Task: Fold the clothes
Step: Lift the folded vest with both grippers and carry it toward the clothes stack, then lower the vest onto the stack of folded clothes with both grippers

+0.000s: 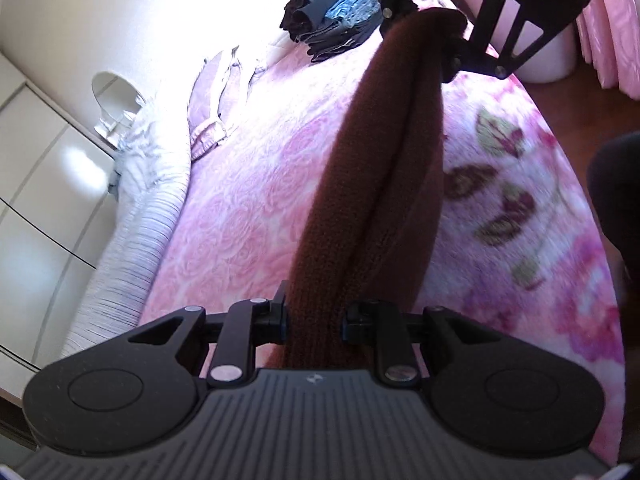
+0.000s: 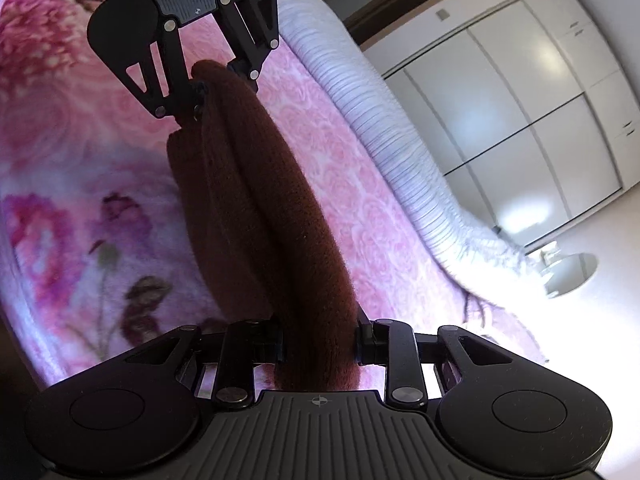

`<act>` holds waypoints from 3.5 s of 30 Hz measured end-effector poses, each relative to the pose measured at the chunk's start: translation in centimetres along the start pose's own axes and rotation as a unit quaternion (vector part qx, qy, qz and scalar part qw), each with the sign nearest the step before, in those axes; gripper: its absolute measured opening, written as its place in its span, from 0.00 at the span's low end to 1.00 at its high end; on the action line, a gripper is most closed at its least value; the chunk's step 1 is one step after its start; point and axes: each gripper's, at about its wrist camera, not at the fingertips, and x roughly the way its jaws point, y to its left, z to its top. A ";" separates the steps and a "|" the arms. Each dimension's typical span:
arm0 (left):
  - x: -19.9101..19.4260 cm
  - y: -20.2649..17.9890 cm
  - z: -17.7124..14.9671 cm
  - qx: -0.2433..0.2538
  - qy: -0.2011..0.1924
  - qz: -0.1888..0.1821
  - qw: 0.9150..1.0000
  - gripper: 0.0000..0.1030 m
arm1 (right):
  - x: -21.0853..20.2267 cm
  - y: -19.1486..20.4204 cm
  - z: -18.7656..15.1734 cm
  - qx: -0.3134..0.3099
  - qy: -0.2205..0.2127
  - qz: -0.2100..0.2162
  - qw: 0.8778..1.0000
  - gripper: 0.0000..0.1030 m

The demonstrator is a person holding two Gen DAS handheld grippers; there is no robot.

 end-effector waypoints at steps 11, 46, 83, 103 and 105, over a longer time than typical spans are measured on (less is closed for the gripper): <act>-6.6 8.4 13.7 -0.013 0.044 -0.080 0.996 0.18 | -8.5 -13.4 2.9 0.043 0.049 0.091 0.994 0.26; 12.0 18.7 58.0 0.116 -0.185 -0.142 0.965 0.18 | -22.9 -48.4 -18.5 0.245 0.192 -0.105 0.944 0.26; 44.4 4.0 70.1 0.132 0.008 -0.093 0.987 0.21 | -2.3 -54.8 -52.3 0.100 0.207 0.019 0.973 0.29; 41.8 0.9 68.2 0.051 0.065 -0.101 0.991 0.26 | -6.3 -52.3 -52.0 0.132 0.239 -0.004 0.962 0.41; 40.9 1.7 67.6 0.019 0.077 -0.103 0.991 0.27 | -6.3 -52.4 -52.0 0.168 0.252 -0.010 0.953 0.41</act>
